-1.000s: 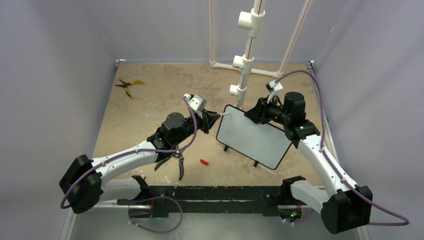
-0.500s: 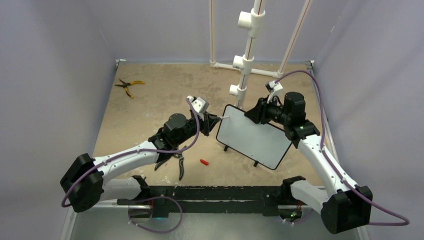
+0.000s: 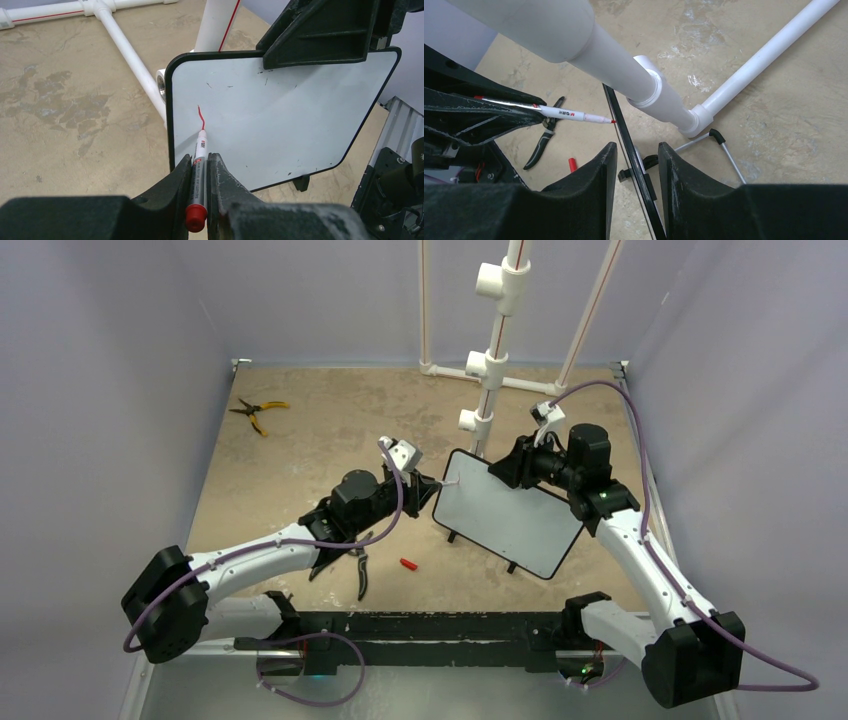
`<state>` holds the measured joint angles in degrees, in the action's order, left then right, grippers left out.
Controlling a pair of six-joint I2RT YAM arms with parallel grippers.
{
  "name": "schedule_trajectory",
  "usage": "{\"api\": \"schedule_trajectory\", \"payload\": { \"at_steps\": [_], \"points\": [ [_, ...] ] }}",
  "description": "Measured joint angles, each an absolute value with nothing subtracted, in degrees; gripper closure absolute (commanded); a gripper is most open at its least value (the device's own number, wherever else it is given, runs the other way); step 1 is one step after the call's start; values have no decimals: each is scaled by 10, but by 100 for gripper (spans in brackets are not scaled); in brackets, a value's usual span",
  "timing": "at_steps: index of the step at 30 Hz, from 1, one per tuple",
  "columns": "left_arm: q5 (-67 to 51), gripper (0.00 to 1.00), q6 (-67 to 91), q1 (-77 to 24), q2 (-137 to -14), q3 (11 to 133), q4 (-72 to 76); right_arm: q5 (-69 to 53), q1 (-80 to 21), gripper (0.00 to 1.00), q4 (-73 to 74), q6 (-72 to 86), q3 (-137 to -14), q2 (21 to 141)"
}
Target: Write a sentence on the whiteboard
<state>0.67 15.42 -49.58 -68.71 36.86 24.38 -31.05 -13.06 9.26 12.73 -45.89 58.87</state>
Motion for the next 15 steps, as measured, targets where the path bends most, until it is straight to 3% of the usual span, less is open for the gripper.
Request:
{"api": "schedule_trajectory", "payload": {
  "at_steps": [15],
  "points": [
    [7,100,155,-496,-688,369,268,-310,-131,62,93,127,-459,589]
  ]
}}
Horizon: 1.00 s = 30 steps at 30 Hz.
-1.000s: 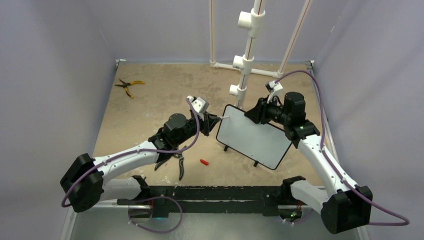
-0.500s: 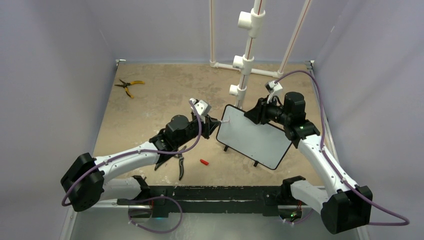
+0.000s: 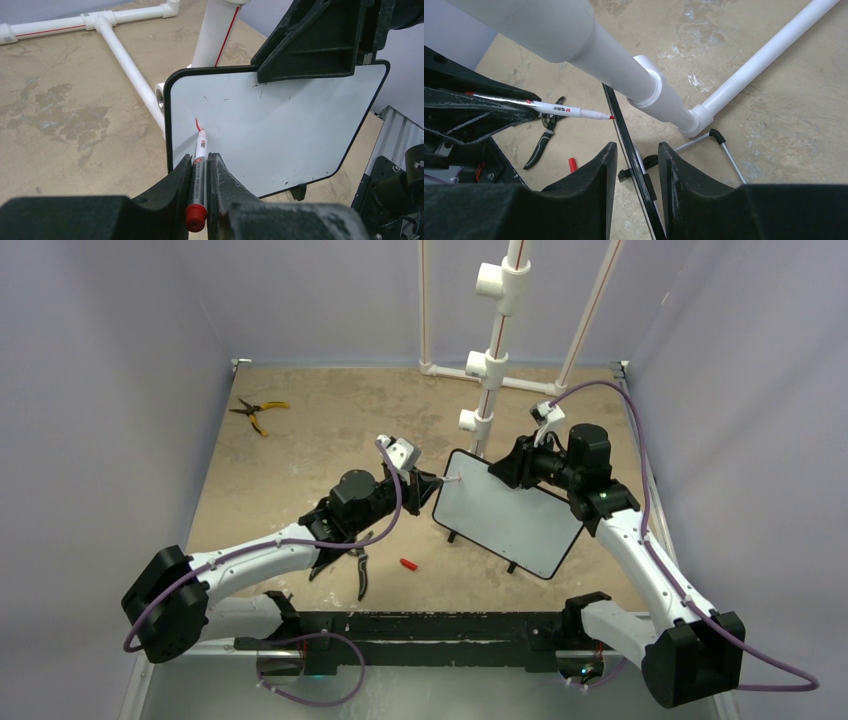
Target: Write a sentence on the whiteboard
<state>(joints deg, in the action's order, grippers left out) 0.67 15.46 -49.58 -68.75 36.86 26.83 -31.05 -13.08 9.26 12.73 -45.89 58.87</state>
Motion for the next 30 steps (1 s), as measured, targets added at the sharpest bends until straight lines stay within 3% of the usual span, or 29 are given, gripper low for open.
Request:
{"api": "schedule_trajectory", "payload": {
  "at_steps": [30],
  "points": [
    [-22,100,159,-496,-709,369,289,-310,-131,62,92,126,-459,597]
  ]
}}
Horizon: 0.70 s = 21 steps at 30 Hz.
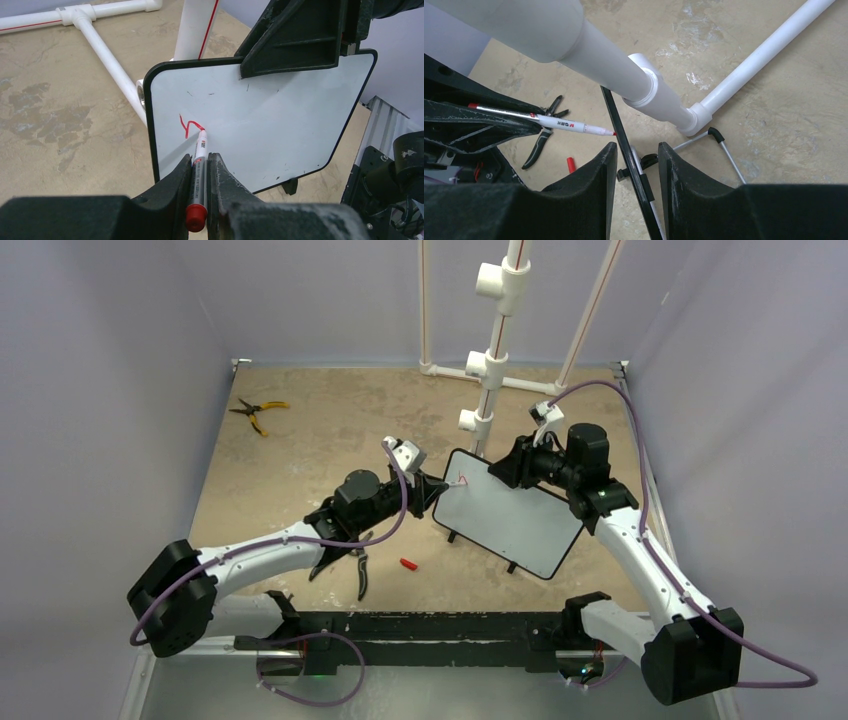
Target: Write a sentence on the whiteboard
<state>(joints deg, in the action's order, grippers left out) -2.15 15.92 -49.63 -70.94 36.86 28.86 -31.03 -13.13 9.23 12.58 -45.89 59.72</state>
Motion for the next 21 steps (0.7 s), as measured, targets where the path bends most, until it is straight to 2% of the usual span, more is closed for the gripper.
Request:
{"api": "schedule_trajectory", "payload": {
  "at_steps": [21],
  "points": [
    [-15,100,170,-495,-702,369,298,-310,-132,62,93,126,-459,597]
  ]
}}
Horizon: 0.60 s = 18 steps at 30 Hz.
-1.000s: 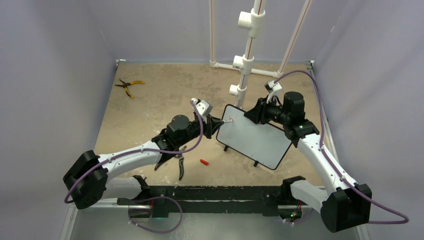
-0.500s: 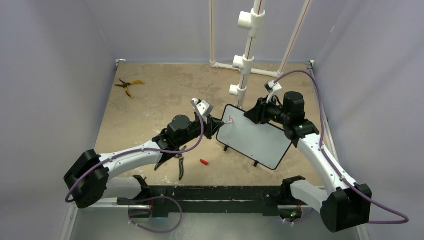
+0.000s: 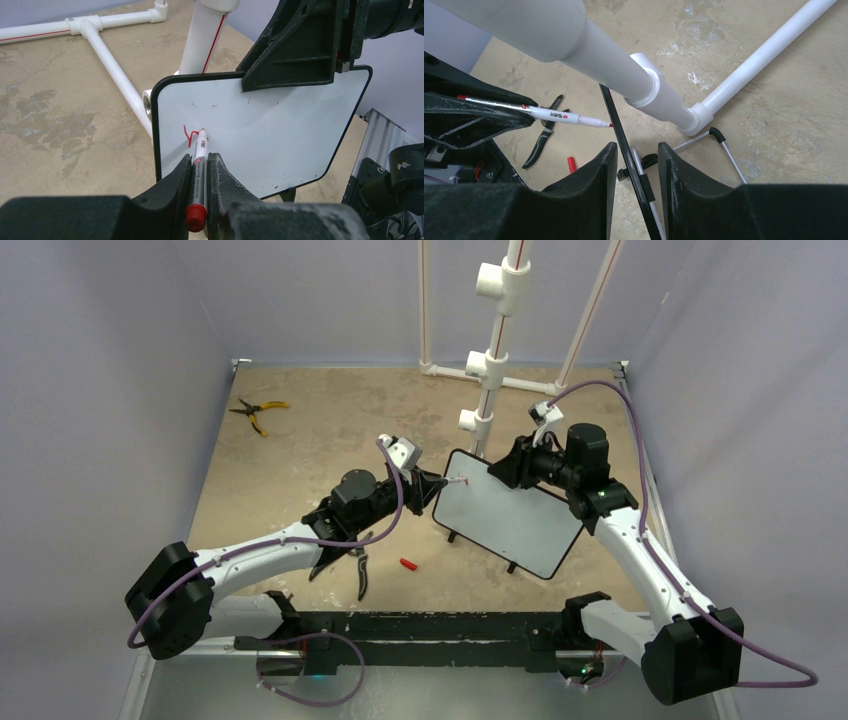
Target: Write a sentence on the whiteboard
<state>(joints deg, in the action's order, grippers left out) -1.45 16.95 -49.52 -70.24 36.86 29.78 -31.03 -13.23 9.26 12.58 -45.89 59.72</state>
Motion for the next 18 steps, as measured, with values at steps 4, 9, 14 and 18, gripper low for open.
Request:
{"api": "schedule_trajectory", "payload": {
  "at_steps": [4,9,14,18],
  "points": [
    [-13,100,170,-492,-701,369,306,-310,-132,62,93,126,-459,597],
    [-14,100,170,-490,-701,369,309,-310,-134,62,93,126,-459,597],
    [-18,100,170,-489,-700,369,309,-310,-135,62,93,126,-459,597],
    [-28,100,175,-489,-688,369,308,-310,-135,62,93,126,-459,597]
  ]
}}
